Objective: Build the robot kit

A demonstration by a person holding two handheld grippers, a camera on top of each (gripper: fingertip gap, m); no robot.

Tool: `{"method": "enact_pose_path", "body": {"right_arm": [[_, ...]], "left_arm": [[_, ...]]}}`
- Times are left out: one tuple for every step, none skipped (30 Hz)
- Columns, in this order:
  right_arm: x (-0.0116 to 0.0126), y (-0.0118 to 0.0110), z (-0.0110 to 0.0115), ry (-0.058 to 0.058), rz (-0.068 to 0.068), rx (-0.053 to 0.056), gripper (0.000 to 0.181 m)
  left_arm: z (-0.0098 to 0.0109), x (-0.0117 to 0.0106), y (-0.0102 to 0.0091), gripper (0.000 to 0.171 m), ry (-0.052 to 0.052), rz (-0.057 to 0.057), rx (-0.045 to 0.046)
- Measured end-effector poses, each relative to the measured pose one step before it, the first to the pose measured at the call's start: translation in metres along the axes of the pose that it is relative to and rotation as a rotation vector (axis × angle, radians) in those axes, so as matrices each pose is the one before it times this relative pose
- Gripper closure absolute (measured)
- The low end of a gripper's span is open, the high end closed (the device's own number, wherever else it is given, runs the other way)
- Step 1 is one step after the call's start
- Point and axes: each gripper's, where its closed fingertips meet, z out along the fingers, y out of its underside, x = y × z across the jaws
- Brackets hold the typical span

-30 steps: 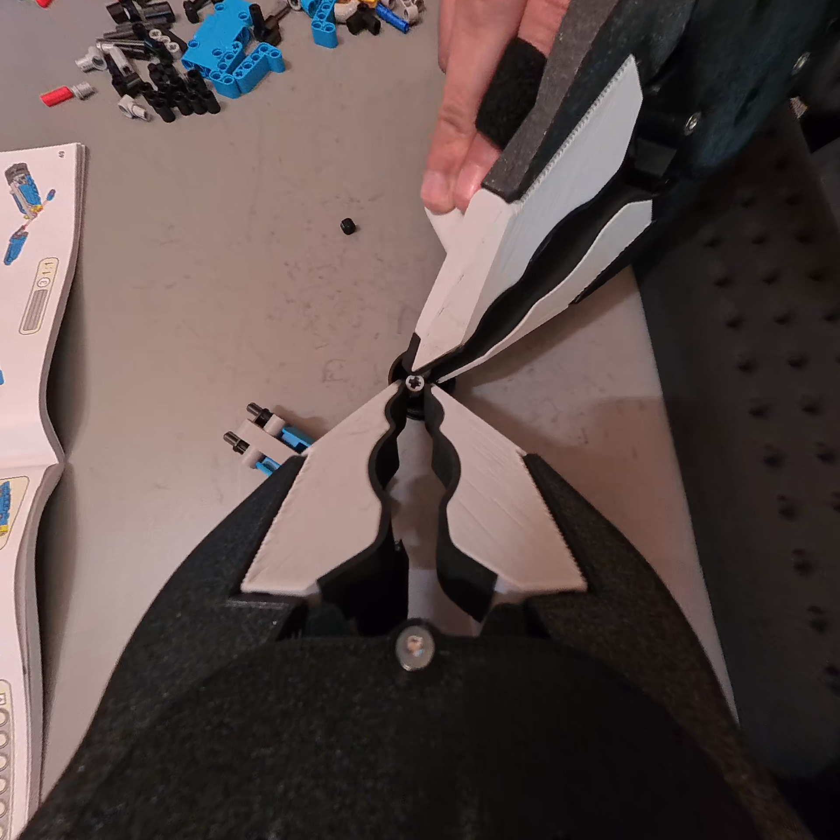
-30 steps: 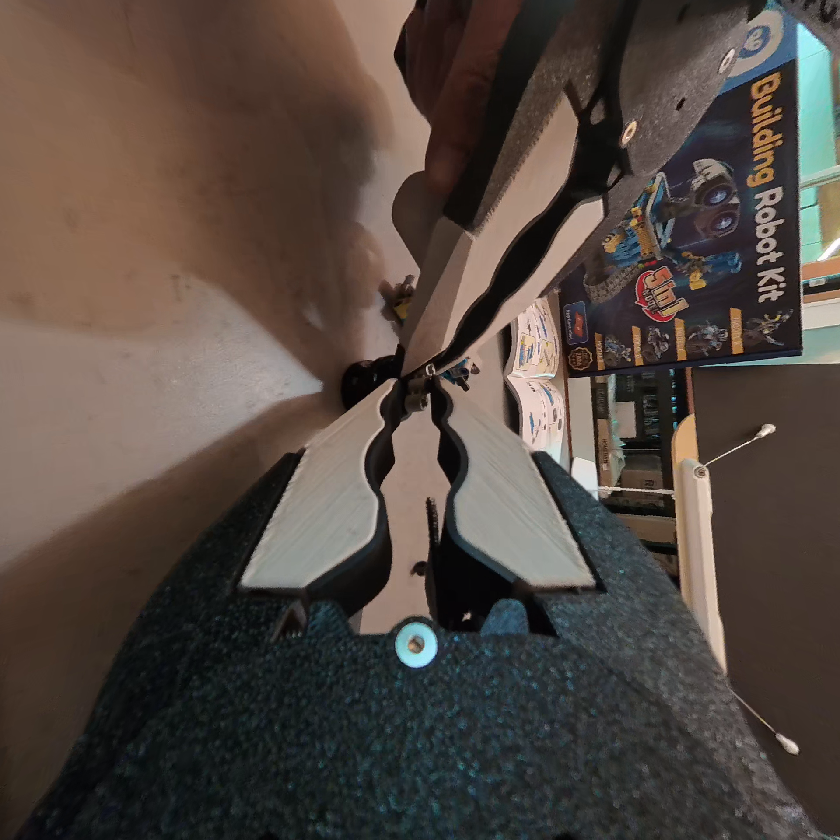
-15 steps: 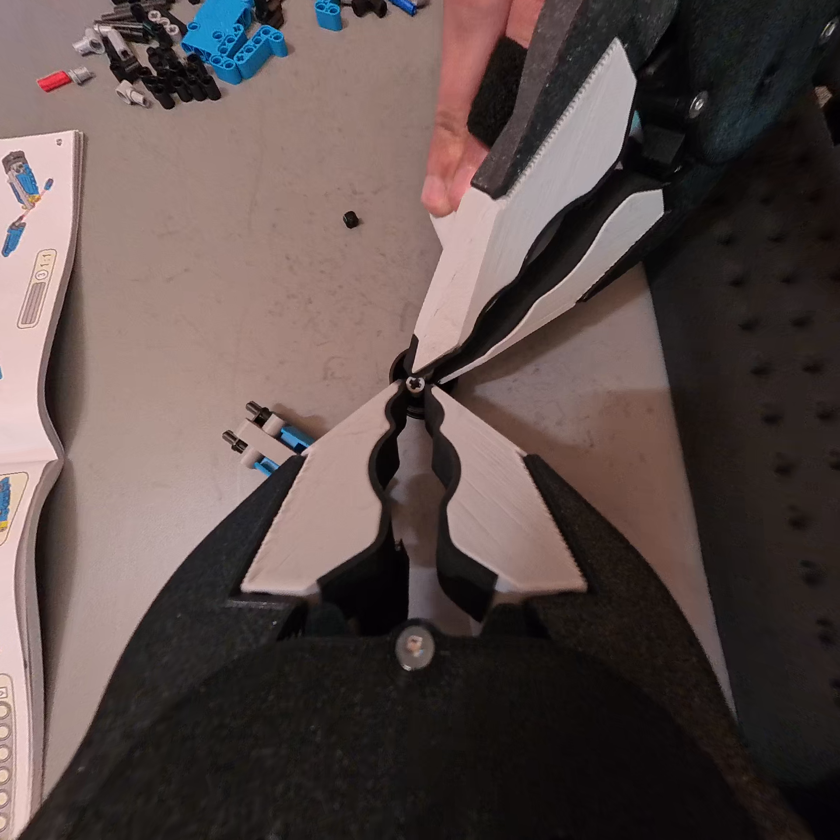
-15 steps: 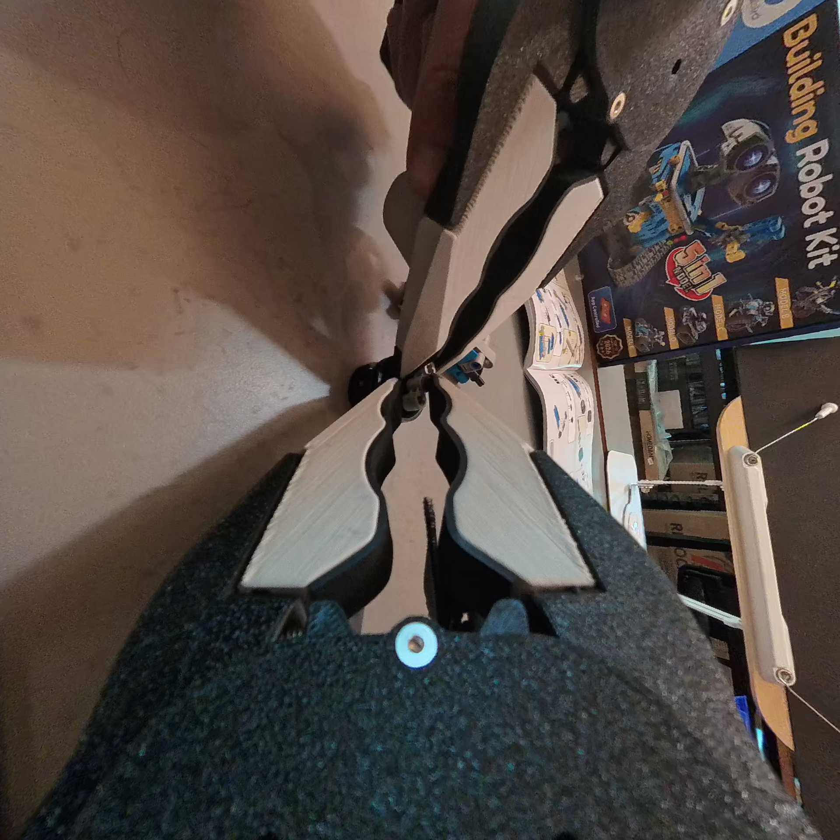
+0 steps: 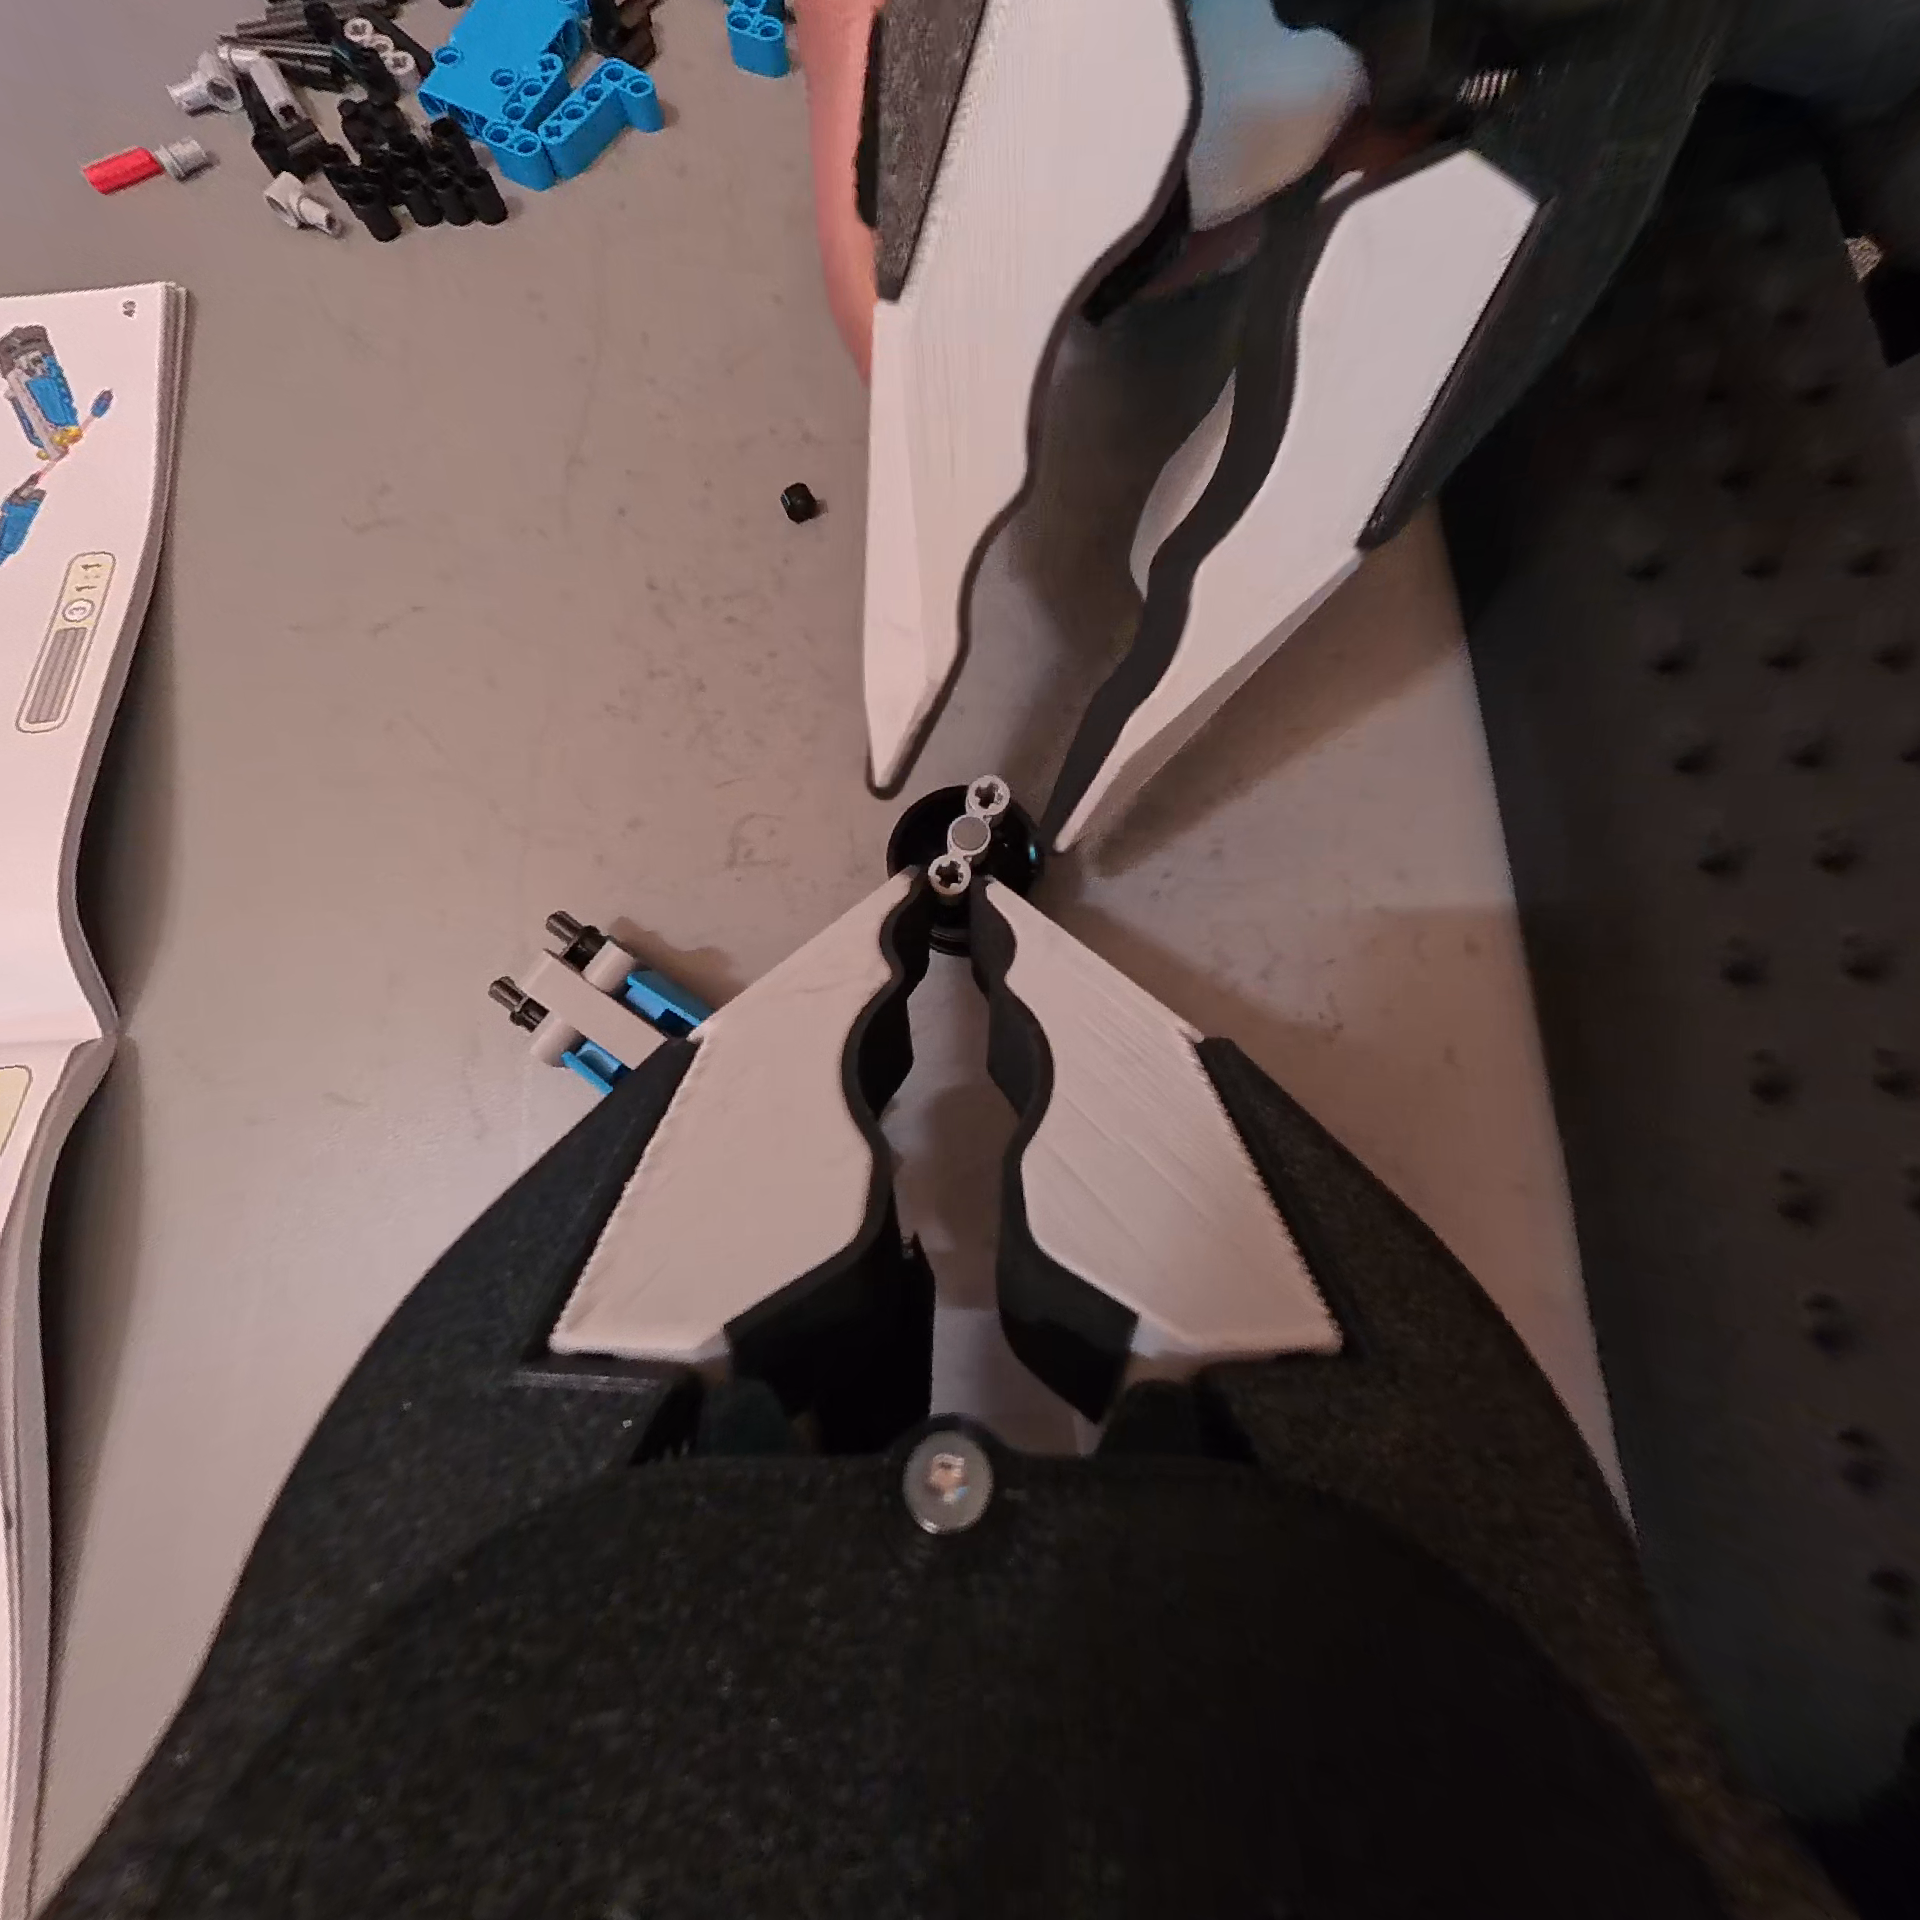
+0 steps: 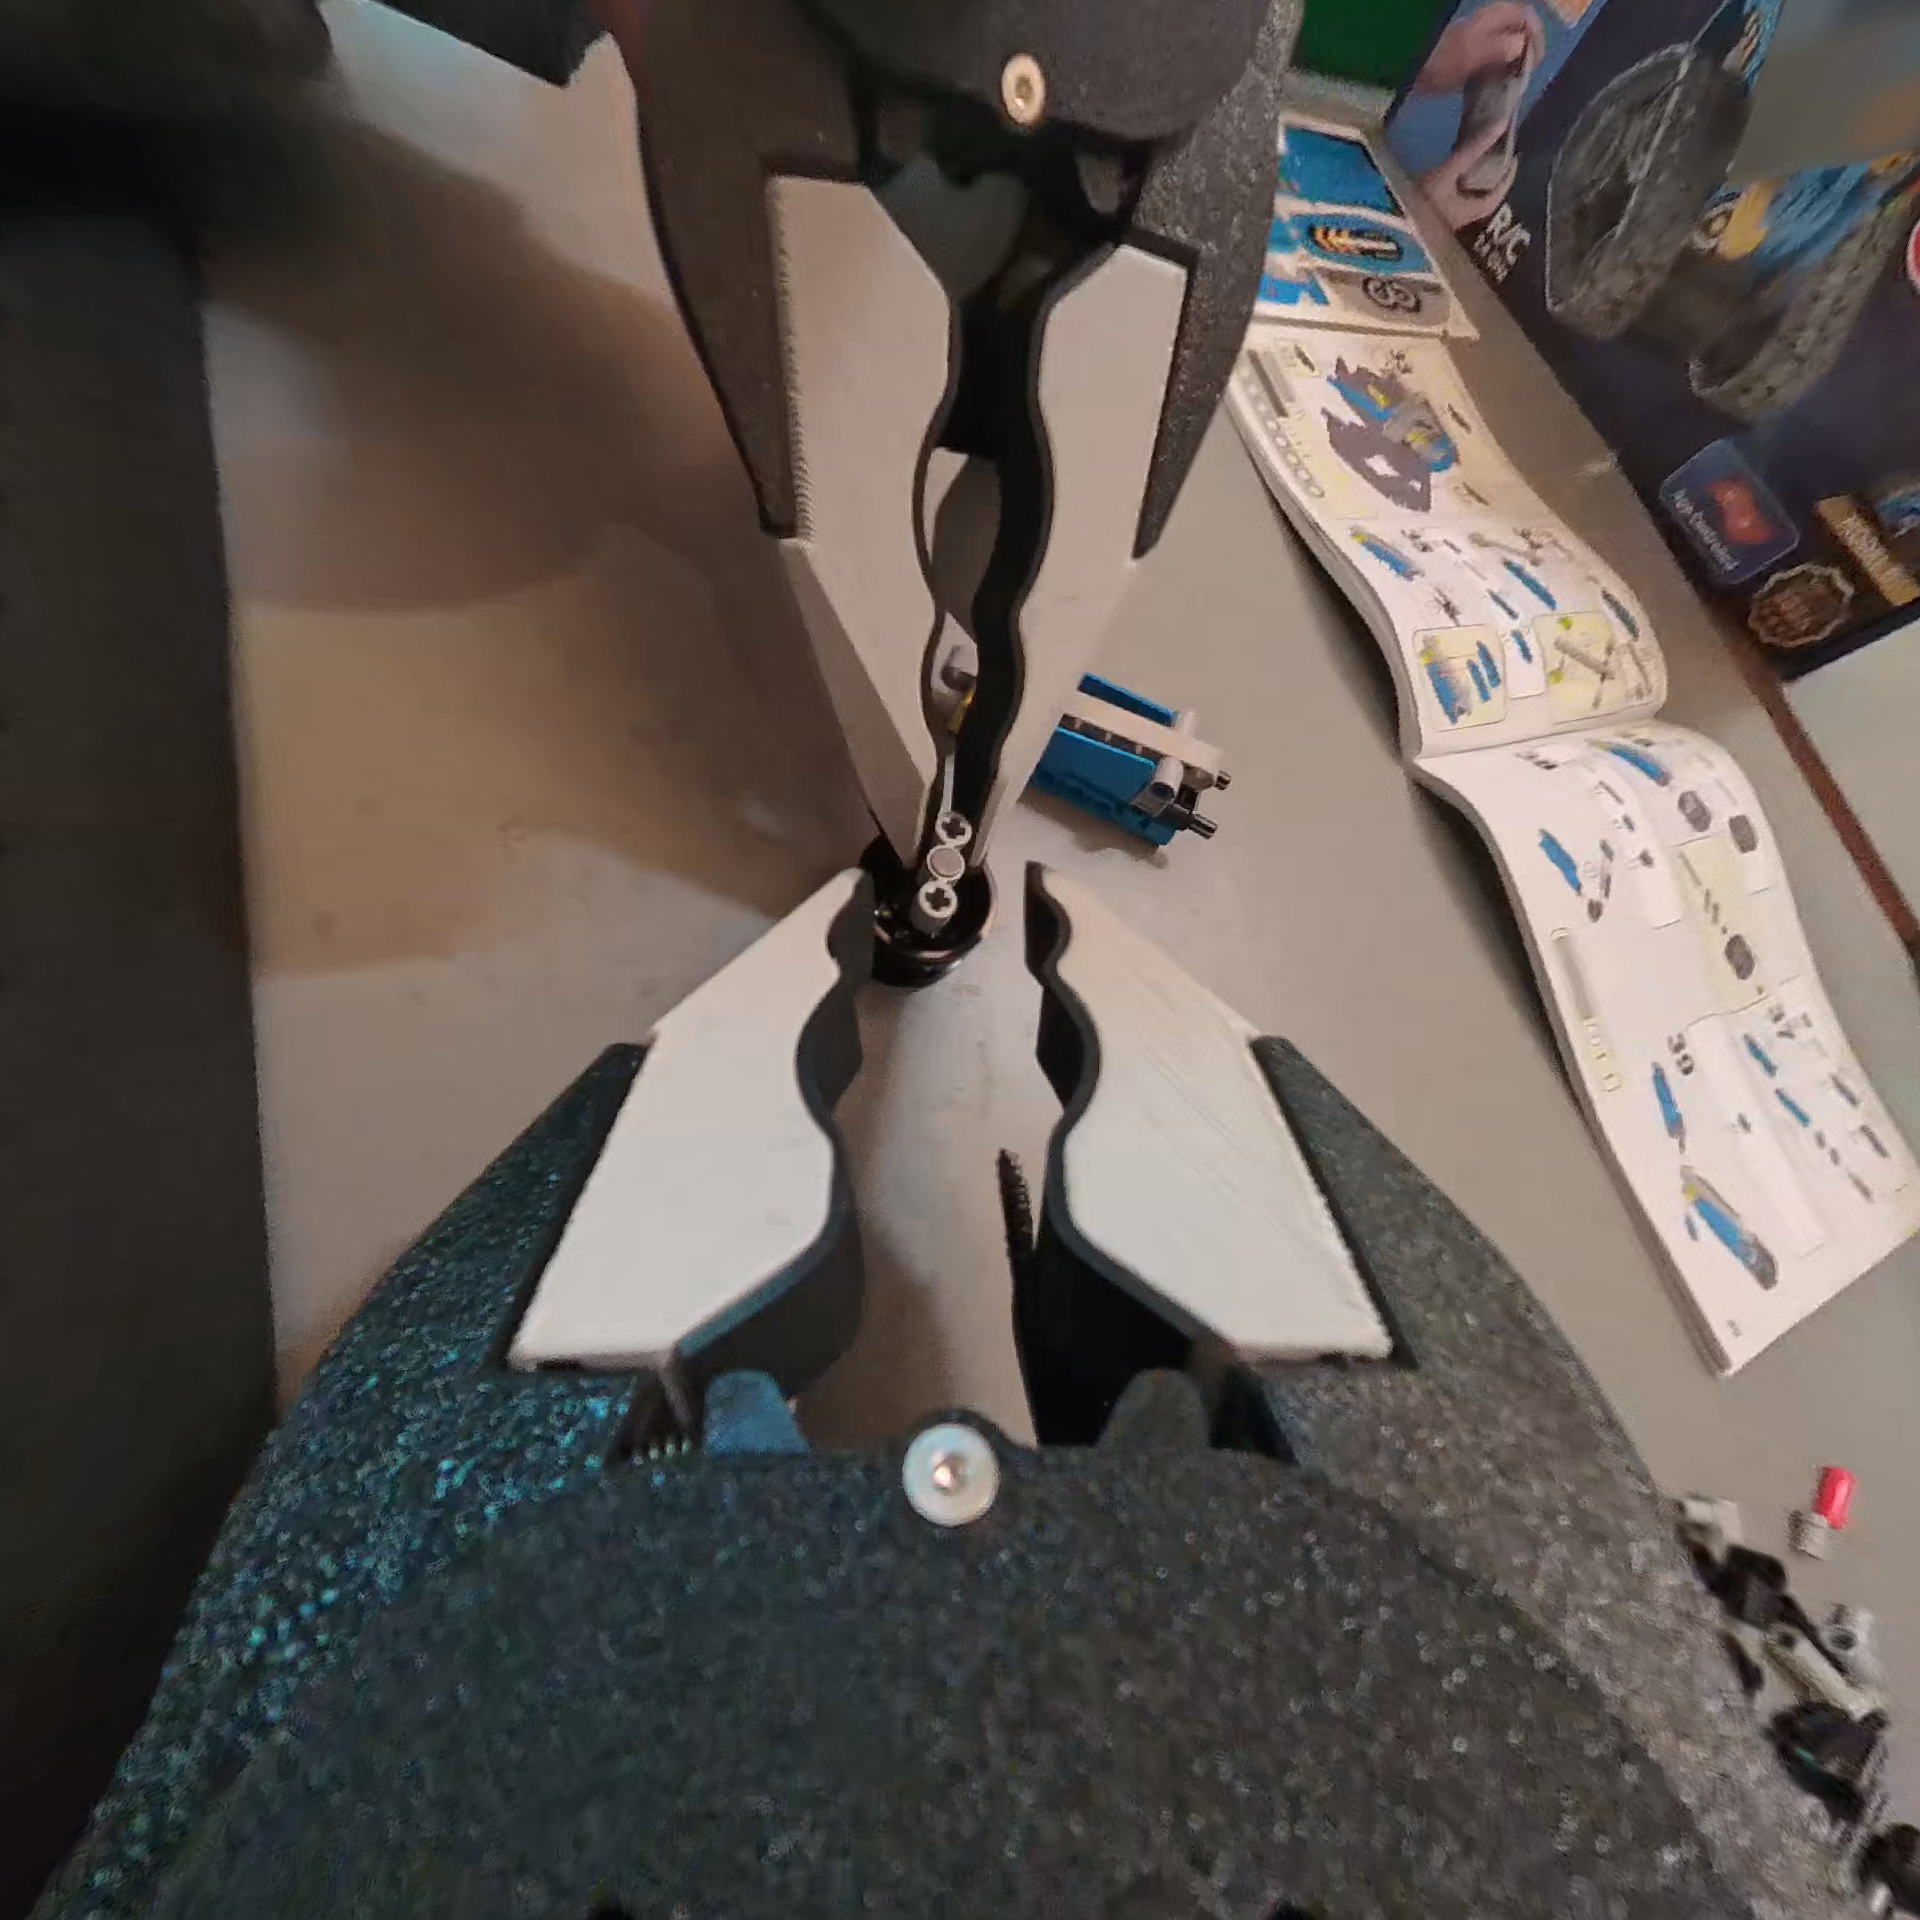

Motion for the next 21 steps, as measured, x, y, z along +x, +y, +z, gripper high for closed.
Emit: {"method": "enact_pose_path", "body": {"right_arm": [[0.00134,-0.00217,-0.0017,0.0227,-0.0334,0.0119,0.157],[0.00198,-0.0032,-0.00186,0.039,-0.0504,0.0143,0.164],[-0.0002,-0.0039,-0.00139,0.0274,-0.0485,0.0156,0.172],[-0.00116,-0.00265,-0.00006,0.0157,-0.0331,0.0057,0.174],[-0.00123,0.0007,0.00143,0.0095,-0.0221,-0.0141,0.174],[0.00009,0.00321,0.00236,0.0122,-0.0145,-0.0262,0.173],[-0.0007,-0.0003,0.00019,0.0021,-0.0064,-0.0023,0.175],[-0.00092,0.00066,-0.00012,-0.0046,0.0014,-0.0118,0.176],[-0.00128,0.00033,0.00014,-0.0067,0.0001,-0.0047,0.18],[-0.00121,0.00049,0.00048,-0.0029,-0.0027,-0.0054,0.181],[-0.00066,0.00053,0.00039,-0.0049,-0.0014,-0.0093,0.181],[-0.00025,0.00028,0.00041,-0.0109,0.0134,-0.0093,0.181],[-0.00004,0.00034,0.00042,-0.0198,0.036,-0.0046,0.181],[0.00001,0.00035,0.00018,-0.0309,0.0549,0.0,0.181],[0.00002,0.00027,-0.00011,-0.0428,0.0756,0.0052,0.181],[-0.00015,0.0001,-0.00004,-0.0559,0.1005,0.0085,0.181],[-0.00018,0.00025,-0.00031,-0.0585,0.0993,0.0012,0.181],[-0.00017,0.00024,-0.00003,-0.039,0.0564,-0.0066,0.181],[-0.00008,0.00019,0.00008,-0.0147,0.0231,-0.0112,0.181],[0.00008,-0.00004,0.00027,-0.0067,0.0122,-0.0085,0.181],[0.0002,-0.0001,0.0002,-0.0202,0.0409,0.0046,0.181]], "left_arm": [[-0.00003,0.00014,0.0,0.165,0.0011,-0.0042,0.00027],[0.00016,0.00007,-0.00019,0.165,0.0011,-0.0042,0.00003],[0.00023,0.00015,-0.00025,0.165,-0.0001,-0.0032,0.00021],[0.00029,0.00007,-0.00023,0.165,-0.0005,-0.0027,-0.00093],[0.00025,0.00018,-0.00009,0.165,-0.0012,-0.0012,-0.00221],[0.00009,0.00002,-0.00012,0.165,-0.0022,-0.0006,-0.00351],[0.00002,0.00007,0.00009,0.165,-0.0012,-0.001,-0.00357],[0.00001,-0.0001,0.00004,0.165,-0.0018,-0.0013,-0.00283],[0.00003,-0.00013,-0.00002,0.165,-0.0026,0.0003,-0.00226],[0.00002,-0.00005,0.0,0.165,-0.0027,0.0017,-0.00219],[-0.00004,-0.00012,0.00006,0.165,-0.003,0.002,-0.00211],[-0.00008,-0.0002,0.00012,0.165,-0.0039,0.0042,-0.00242],[0.00003,-0.00024,0.00016,0.165,-0.0041,0.0058,-0.00271],[-0.00002,-0.00006,0.00003,0.165,-0.0037,0.0057,-0.00219],[0.00006,0.00001,0.00006,0.165,-0.0042,0.0077,-0.00174],[0.00005,0.00004,0.0001,0.165,-0.0051,0.01,-0.00248],[0.00007,0.00001,-0.00003,0.165,-0.0047,0.0073,-0.00335],[-0.00003,-0.00003,0.00014,0.165,-0.0035,0.0043,-0.00424],[0.0,-0.00002,0.00009,0.165,-0.0025,0.0034,-0.00402],[-0.00001,-0.00008,0.00009,0.165,-0.0017,0.0022,-0.00158],[0.00003,-0.00012,0.00006,0.165,-0.0009,0.0027,0.00064]]}}
